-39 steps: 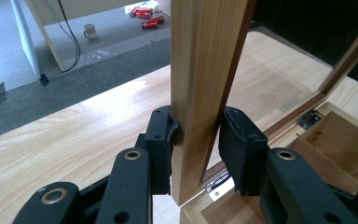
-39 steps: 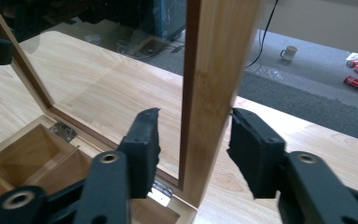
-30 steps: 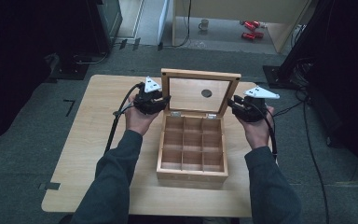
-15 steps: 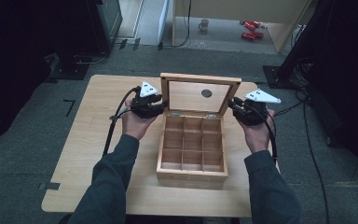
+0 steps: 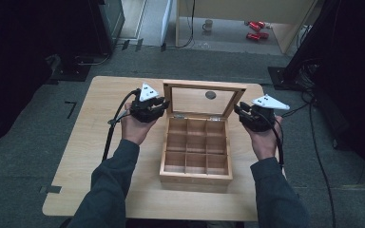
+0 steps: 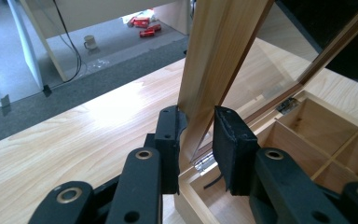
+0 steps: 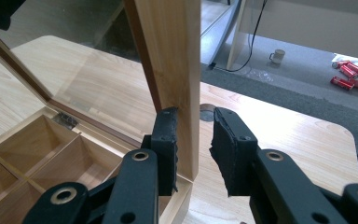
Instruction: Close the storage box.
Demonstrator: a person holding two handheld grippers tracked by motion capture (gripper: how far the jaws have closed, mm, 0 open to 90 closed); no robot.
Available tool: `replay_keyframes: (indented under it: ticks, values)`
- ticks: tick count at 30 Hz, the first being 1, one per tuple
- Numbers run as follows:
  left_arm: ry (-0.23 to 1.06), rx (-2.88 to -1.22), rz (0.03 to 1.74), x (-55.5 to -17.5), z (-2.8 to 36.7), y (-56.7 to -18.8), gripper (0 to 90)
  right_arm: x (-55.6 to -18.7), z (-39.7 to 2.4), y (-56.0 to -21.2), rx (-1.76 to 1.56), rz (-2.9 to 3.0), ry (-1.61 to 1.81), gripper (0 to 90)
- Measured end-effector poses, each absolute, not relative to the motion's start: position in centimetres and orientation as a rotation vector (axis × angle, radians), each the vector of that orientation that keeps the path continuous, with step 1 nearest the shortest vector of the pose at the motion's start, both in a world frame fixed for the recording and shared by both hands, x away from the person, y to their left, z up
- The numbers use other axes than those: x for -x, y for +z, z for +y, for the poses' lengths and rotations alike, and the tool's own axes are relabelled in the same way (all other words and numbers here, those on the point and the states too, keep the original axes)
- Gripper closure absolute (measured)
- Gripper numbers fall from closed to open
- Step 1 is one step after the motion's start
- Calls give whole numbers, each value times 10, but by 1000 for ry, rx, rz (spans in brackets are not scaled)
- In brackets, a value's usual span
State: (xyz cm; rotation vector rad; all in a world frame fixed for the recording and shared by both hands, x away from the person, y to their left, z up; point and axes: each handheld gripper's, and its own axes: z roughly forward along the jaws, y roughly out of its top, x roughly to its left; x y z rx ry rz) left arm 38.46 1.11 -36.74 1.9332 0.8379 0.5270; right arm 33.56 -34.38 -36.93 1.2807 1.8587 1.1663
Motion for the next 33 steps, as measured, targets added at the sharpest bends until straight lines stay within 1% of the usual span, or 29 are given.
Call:
replay_keyframes:
  ticks: [20, 33]
  values:
    - [520, -1930, 817, -370, 14, -372, 712, -318, -344, -366, -1233, 1881, 1178, 692]
    - [523, -1931, 797, -359, 17, -374, 720, -305, -334, -363, -1170, 1888, 1148, 702]
